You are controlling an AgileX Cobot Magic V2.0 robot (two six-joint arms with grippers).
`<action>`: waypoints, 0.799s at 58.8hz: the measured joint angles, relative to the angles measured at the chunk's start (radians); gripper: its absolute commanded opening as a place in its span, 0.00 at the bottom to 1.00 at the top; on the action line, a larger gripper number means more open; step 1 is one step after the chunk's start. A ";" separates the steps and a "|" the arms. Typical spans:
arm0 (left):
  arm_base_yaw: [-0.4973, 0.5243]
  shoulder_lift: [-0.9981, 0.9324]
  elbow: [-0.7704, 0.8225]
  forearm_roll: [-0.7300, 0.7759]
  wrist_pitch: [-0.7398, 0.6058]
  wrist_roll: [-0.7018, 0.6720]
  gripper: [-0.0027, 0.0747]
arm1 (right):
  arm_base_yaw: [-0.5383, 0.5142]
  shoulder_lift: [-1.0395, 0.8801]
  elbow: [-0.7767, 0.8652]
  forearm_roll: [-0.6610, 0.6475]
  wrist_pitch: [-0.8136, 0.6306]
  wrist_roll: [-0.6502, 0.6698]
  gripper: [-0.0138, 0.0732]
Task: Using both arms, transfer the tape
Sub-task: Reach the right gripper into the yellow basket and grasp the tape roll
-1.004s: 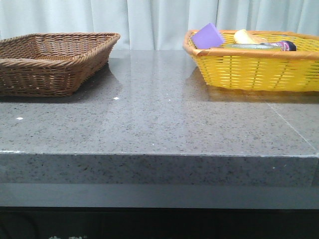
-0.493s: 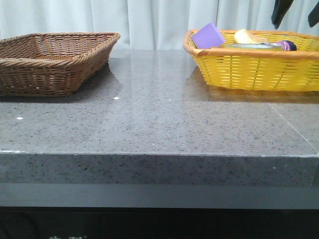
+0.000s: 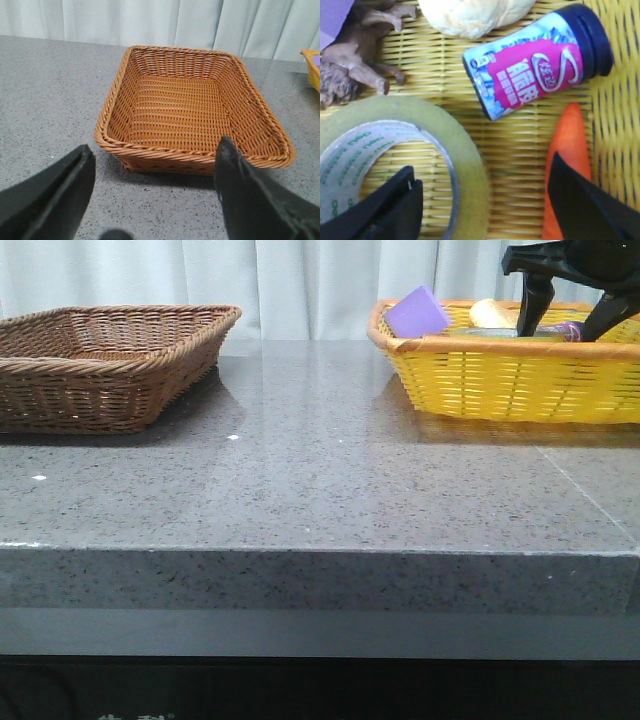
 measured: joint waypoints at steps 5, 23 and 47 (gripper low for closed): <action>0.000 0.000 0.000 0.000 0.000 0.000 0.67 | 0.000 0.012 -0.001 0.000 -0.002 0.000 0.74; 0.000 0.000 0.000 0.000 0.000 0.000 0.67 | 0.002 0.026 -0.001 0.002 -0.004 0.004 0.25; 0.000 0.000 0.000 0.000 0.000 0.000 0.67 | 0.002 -0.081 -0.001 -0.004 0.024 0.004 0.24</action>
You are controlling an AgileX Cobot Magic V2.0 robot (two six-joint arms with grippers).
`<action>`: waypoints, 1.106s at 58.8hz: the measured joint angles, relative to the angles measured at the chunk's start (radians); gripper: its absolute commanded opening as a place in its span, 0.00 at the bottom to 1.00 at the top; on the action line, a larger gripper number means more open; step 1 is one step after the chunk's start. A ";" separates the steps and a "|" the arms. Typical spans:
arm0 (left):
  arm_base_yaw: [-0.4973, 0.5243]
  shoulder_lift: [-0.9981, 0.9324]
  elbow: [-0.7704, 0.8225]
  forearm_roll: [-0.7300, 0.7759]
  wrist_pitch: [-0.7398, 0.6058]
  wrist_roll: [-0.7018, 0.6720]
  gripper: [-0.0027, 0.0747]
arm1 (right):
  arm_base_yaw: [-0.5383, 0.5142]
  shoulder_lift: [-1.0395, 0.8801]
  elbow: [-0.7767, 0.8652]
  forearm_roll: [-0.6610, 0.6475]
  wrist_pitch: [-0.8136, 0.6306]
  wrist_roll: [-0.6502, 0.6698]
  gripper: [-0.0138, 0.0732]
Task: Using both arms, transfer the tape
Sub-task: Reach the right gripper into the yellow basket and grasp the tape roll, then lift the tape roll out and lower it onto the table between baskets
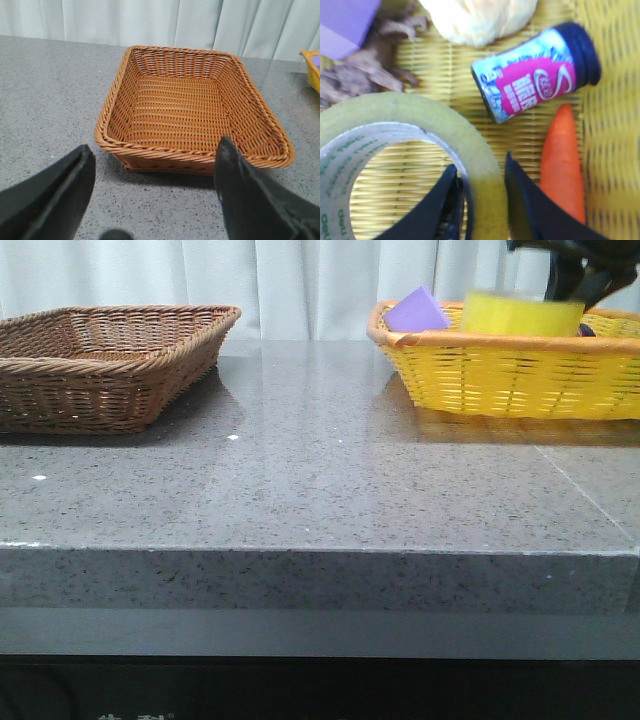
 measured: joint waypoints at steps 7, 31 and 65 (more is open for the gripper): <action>0.000 0.000 0.000 0.000 0.000 0.000 0.67 | 0.005 -0.059 0.002 0.000 0.003 -0.002 0.24; 0.000 0.000 0.000 0.000 0.000 0.000 0.67 | 0.245 -0.388 0.290 -0.006 -0.160 -0.037 0.24; 0.000 0.000 0.000 0.000 0.000 0.000 0.67 | 0.609 -0.329 0.579 0.000 -0.329 -0.055 0.24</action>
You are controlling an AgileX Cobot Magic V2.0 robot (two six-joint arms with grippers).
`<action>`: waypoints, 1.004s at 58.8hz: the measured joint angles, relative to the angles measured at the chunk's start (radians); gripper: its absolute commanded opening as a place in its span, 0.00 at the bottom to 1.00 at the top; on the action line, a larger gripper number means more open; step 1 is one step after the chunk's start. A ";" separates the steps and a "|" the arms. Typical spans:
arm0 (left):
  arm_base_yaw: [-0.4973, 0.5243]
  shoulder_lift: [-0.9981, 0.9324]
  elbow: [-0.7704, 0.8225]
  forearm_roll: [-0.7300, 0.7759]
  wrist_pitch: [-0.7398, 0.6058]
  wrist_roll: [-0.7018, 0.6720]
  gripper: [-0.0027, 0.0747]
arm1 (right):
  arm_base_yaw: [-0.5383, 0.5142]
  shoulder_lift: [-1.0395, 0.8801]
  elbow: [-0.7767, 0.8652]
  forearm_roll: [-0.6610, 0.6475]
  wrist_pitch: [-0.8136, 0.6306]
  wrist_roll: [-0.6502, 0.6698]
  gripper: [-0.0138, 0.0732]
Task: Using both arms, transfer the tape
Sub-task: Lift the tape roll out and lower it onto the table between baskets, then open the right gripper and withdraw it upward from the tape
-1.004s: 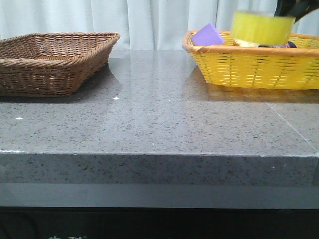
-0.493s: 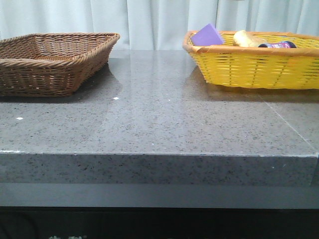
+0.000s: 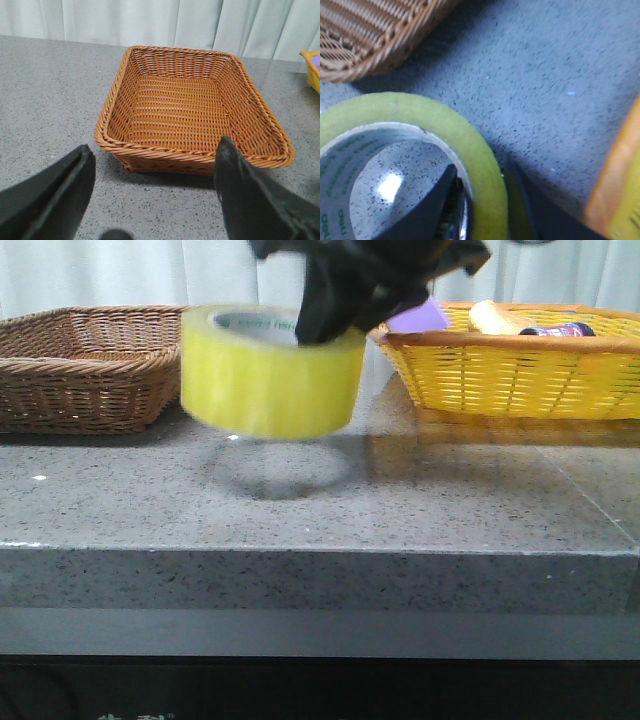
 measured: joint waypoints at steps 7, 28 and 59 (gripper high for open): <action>0.000 0.000 0.000 0.000 0.000 0.000 0.67 | 0.002 0.053 0.002 0.000 -0.011 0.000 0.26; 0.000 0.000 0.000 0.000 0.000 0.000 0.67 | 0.002 0.075 0.002 0.000 -0.032 0.000 0.59; 0.000 0.000 0.000 0.000 0.000 0.000 0.67 | -0.009 -0.173 0.002 0.000 -0.111 0.000 0.12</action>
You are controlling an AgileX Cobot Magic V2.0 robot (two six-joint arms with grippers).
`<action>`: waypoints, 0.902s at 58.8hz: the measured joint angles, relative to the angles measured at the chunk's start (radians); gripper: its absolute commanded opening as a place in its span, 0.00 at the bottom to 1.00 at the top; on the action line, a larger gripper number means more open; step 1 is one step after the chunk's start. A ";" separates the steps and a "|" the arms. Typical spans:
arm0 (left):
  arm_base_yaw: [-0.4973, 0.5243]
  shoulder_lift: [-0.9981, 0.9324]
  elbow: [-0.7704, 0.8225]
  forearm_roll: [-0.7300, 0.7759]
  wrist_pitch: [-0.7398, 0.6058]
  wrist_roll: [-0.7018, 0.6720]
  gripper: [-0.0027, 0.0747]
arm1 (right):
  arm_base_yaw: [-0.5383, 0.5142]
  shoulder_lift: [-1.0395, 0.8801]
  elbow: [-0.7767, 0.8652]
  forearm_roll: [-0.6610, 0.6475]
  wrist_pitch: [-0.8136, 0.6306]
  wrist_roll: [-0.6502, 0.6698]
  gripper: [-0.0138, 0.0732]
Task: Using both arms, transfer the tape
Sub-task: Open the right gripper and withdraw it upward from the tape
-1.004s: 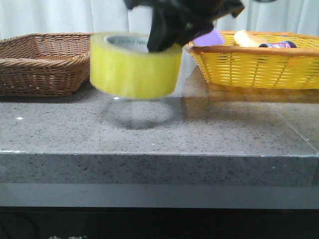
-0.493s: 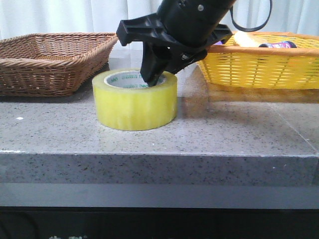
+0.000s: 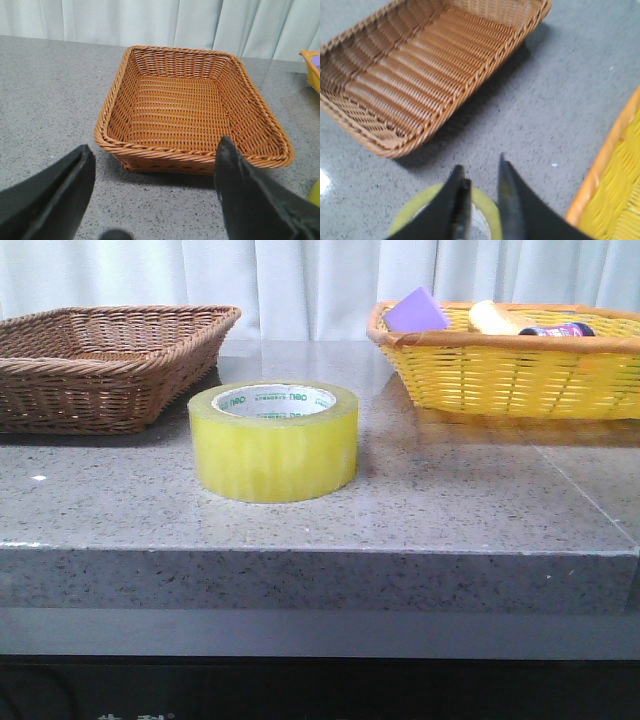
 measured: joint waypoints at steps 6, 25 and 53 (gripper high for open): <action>0.000 0.000 0.000 0.000 0.000 0.000 0.67 | -0.024 -0.029 0.000 0.000 -0.016 0.000 0.02; 0.000 0.000 0.000 0.000 0.000 0.000 0.67 | -0.232 -0.189 0.029 0.000 0.006 0.000 0.02; 0.000 0.000 0.000 0.000 0.000 0.000 0.67 | -0.395 -0.714 0.549 0.000 -0.116 0.000 0.02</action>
